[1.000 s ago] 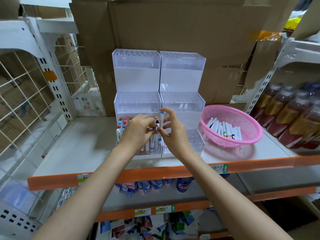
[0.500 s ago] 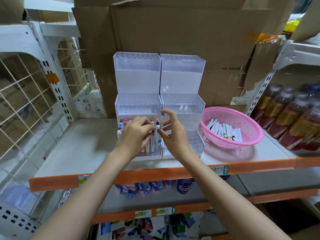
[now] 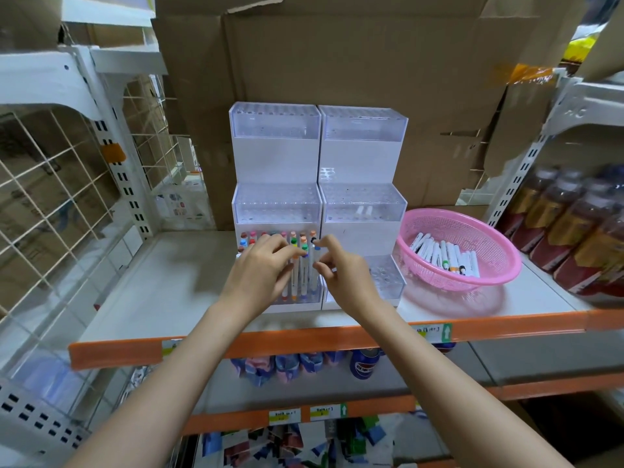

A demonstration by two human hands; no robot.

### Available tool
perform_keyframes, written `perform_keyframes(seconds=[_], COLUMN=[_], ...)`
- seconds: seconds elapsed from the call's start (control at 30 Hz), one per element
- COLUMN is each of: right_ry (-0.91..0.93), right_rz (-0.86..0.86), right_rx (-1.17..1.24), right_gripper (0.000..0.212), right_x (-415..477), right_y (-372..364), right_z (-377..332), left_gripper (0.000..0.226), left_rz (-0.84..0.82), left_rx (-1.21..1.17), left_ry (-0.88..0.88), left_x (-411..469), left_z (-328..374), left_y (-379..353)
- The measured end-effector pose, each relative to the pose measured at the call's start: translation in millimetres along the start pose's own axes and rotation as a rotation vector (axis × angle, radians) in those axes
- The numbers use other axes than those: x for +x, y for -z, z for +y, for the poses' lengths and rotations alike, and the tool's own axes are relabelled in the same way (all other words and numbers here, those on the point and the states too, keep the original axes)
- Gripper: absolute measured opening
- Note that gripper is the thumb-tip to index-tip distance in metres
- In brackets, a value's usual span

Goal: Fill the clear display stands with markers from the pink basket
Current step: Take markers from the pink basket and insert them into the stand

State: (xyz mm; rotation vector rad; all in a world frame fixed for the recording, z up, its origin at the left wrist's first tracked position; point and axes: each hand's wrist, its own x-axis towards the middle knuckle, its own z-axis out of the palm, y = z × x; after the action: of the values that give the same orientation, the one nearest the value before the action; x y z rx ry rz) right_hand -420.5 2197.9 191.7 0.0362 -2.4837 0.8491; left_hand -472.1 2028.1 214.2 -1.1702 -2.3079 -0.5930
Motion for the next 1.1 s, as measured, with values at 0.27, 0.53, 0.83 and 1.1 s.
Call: perform_keyframes(seconds=[0.27,0.53,0.83,1.1], right_ry=[0.005,0.018,-0.014,-0.031], right_rz=[-0.06,-0.031,-0.046,0.096], right_rx=[-0.092,-0.205,-0.176,-0.311], right_gripper=[0.034,0.04,0.047,0.046], right_x=[-2,0,-1,-6], right_y=[-2,0,19,81], right_z=[1,1,-1,44], left_gripper=[0.02,0.023,0.007,0.024], left_rz=[0.033,0.023,0.106,0.11], left_rx=[-0.023,-0.016,-0.028,0.037], left_ry=[0.04,0.047,0.229,0.077], left_x=[1,0,12,54], left_z=[-1,-2,13,59], left_y=[-8,-9,-16,-35])
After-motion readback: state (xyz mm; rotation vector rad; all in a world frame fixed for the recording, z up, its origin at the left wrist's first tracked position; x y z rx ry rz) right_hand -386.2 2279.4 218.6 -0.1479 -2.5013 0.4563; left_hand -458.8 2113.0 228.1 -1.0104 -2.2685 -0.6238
